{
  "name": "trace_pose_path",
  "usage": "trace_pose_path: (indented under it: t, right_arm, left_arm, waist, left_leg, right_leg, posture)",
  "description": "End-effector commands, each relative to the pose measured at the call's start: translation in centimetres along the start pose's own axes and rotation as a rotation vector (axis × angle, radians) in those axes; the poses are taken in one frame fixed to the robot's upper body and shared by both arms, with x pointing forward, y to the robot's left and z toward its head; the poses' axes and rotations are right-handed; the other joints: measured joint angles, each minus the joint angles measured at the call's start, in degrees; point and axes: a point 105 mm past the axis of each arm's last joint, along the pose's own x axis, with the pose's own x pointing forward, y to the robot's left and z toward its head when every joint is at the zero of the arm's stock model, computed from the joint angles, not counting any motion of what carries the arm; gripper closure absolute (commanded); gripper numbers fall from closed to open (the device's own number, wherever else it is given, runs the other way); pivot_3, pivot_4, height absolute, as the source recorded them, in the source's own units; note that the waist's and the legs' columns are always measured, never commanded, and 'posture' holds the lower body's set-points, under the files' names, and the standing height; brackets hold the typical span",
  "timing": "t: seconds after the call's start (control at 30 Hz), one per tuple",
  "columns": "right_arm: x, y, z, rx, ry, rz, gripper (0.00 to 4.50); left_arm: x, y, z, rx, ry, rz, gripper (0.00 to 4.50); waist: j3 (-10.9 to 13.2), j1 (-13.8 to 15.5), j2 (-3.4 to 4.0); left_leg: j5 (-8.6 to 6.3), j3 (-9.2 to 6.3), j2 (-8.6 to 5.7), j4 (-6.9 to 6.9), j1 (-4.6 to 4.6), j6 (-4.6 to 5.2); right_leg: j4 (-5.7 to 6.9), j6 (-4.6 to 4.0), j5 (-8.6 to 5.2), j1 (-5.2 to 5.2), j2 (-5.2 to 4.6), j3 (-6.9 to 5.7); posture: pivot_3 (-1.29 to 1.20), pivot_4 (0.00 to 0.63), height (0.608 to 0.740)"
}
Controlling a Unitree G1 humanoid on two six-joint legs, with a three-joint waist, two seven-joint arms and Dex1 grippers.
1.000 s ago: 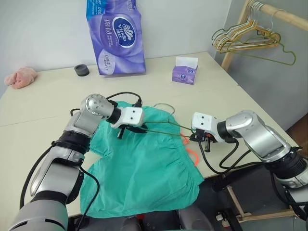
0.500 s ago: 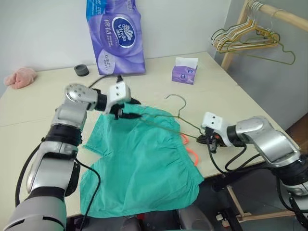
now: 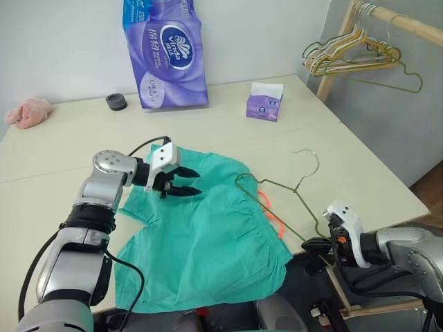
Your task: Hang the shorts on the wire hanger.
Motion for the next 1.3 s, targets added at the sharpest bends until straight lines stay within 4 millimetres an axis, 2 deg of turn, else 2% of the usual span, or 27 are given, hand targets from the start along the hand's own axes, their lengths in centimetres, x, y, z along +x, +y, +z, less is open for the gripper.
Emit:
trace_pose_path:
  t: [0.03,0.17,0.3,0.53,0.63,0.83,1.0,1.17,1.3]
  right_arm:
    - [-1.8,0.2,0.1,0.016,-0.036,-0.026,4.5]
    - [-2.6,0.2,-1.3,0.063,-0.012,-0.042,4.5]
    - [-2.2,0.5,-2.8,0.133,0.009,-0.033,4.5]
    - [-1.9,0.9,-3.4,0.173,0.024,-0.01,4.5]
    - [-2.7,-0.1,-4.0,0.228,0.015,-0.047,4.5]
    - [-2.7,0.8,-4.2,0.236,0.019,-0.002,4.5]
    - [-2.1,1.8,-3.2,0.235,-0.02,0.072,4.5]
    - [-0.9,2.4,-3.0,0.253,-0.008,0.118,4.5]
    - [0.4,3.1,-3.3,0.309,-0.005,0.19,4.5]
  left_arm:
    - [-0.1,-0.4,0.3,0.012,-0.002,-0.013,1.82]
    - [0.4,-0.7,0.3,-0.001,-0.007,-0.023,1.82]
    - [0.9,-1.1,0.1,0.001,0.0,-0.048,1.82]
    - [1.0,-1.2,0.1,0.016,0.013,-0.05,1.82]
    - [0.9,-1.2,0.1,0.015,0.013,-0.046,1.82]
    - [0.9,-1.4,0.0,0.015,0.011,-0.047,1.82]
    - [0.7,-1.3,0.3,0.003,-0.004,-0.047,1.82]
    - [0.7,-1.1,0.6,-0.014,-0.024,-0.045,1.82]
    - [0.2,0.0,2.1,-0.061,-0.117,0.001,1.82]
  waist:
    - [0.0,0.3,0.0]
    - [0.0,0.9,0.0]
    - [0.0,1.1,0.0]
    - [0.0,1.2,0.0]
    - [0.0,1.4,0.0]
    - [0.0,1.4,0.0]
    - [0.0,1.4,0.0]
    - [0.0,1.4,0.0]
    - [0.0,1.4,0.0]
  left_leg:
    - [0.0,0.0,0.0,0.0,0.0,0.0]
    - [0.0,0.01,-0.01,0.0,0.0,0.0]
    - [0.0,0.06,0.0,0.0,0.01,0.01]
    - [0.0,0.08,0.0,-0.01,0.02,0.01]
    - [0.0,0.07,0.0,-0.01,0.02,0.01]
    - [-0.01,0.07,0.04,-0.01,0.04,0.01]
    - [-0.01,0.07,0.03,-0.02,0.03,0.01]
    - [-0.01,0.05,0.03,-0.02,0.03,0.01]
    - [-0.01,0.04,0.04,-0.02,0.01,0.01]
  right_leg:
    - [-0.01,0.0,0.0,0.01,0.0,0.0]
    - [-0.02,0.17,-0.1,0.01,0.01,0.0]
    - [-0.03,0.18,-0.11,0.02,0.02,0.04]
    - [-0.04,0.19,-0.11,0.02,0.04,0.06]
    - [-0.04,0.19,-0.11,0.02,0.04,0.05]
    - [-0.06,0.2,-0.12,0.03,0.08,0.05]
    - [-0.07,0.21,-0.12,0.03,0.08,0.06]
    - [-0.08,0.21,-0.12,0.03,0.08,0.04]
    - [-0.08,0.21,-0.12,0.03,0.08,0.02]
  posture:
    - [-0.24,0.097,0.74]
    - [-0.24,0.098,0.74]
    - [-0.24,0.1,0.74]
    - [-0.23,0.099,0.74]
    - [-0.23,0.099,0.74]
    - [-0.23,0.096,0.74]
    - [-0.23,0.094,0.74]
    - [-0.23,0.094,0.74]
    - [-0.22,0.089,0.74]
